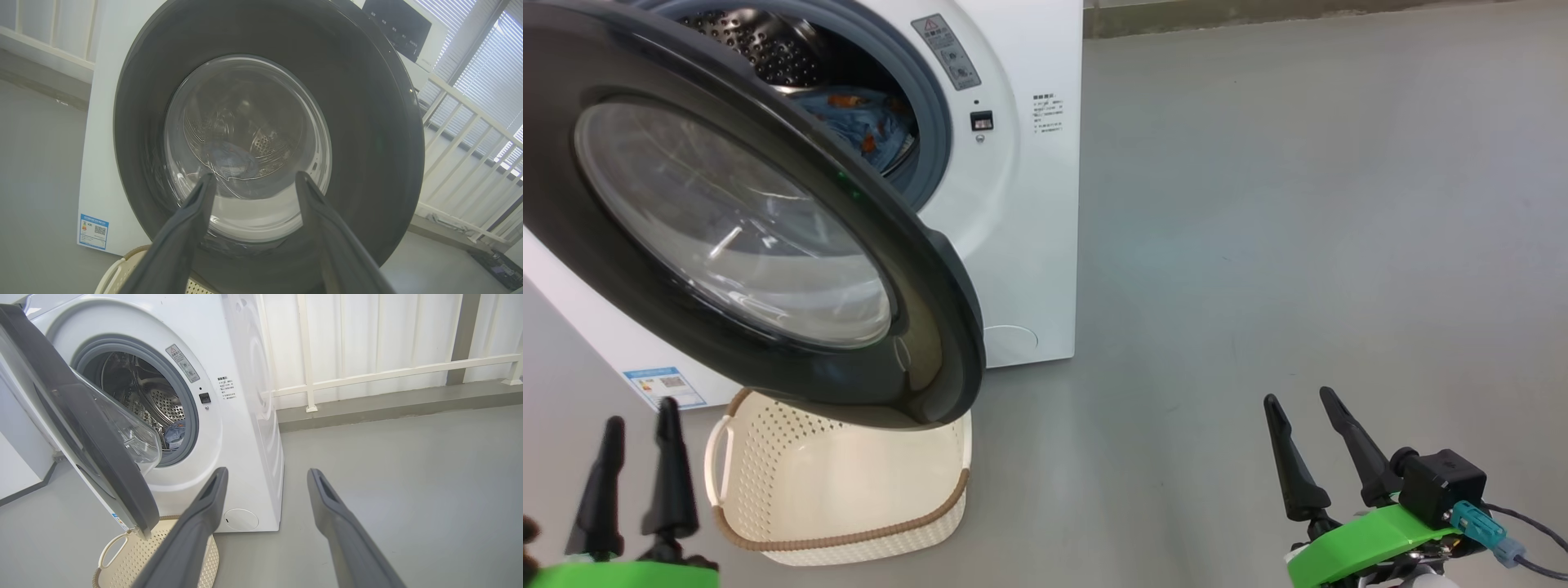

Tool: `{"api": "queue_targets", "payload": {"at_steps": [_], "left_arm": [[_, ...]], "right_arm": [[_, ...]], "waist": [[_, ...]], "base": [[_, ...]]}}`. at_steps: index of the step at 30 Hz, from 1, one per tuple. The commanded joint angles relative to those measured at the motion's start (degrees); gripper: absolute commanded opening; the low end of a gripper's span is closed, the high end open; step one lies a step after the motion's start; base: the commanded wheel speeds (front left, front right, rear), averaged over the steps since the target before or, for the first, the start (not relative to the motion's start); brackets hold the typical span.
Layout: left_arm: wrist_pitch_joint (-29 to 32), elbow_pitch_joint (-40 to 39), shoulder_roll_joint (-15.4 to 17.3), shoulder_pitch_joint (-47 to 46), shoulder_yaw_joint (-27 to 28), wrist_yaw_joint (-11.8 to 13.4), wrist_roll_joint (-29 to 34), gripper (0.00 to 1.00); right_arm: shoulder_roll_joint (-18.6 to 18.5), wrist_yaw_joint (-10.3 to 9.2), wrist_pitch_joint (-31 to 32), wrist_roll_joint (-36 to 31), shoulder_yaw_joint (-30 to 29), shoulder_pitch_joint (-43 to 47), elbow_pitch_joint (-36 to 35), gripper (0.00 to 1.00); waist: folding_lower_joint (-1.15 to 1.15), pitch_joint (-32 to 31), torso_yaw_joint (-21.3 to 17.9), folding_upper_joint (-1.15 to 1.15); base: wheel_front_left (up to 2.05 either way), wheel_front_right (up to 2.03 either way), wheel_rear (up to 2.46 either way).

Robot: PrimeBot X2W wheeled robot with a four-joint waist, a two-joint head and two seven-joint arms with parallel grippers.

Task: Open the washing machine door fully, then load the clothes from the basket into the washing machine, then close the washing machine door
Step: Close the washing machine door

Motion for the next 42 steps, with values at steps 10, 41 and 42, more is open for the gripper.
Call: {"api": "queue_targets", "payload": {"at_steps": [10,41,42], "left_arm": [[-0.3,-0.7,-2.4,1.4,3.7,-0.4,23.8,1.00],[-0.4,1.2,-8.3,6.1,6.7,-0.4,34.5,1.00],[-0.4,1.3,-8.4,6.1,6.7,-0.4,34.5,1.00]], "right_arm": [[0.1,0.09,-0.7,-0.2,1.4,-0.5,-2.1,1.00],[0.1,0.09,-0.7,-1.6,1.3,-0.4,-3.2,1.00],[0.1,0.09,-0.7,-1.6,1.3,-0.4,-3.2,1.00]], "waist": [[0.00,0.2,-0.5,0.00],[0.00,-0.1,-1.0,0.00],[0.00,-0.1,-1.0,0.00]], "base": [[0.00,0.00,0.00],[0.00,0.00,0.00],[0.00,0.00,0.00]]}}
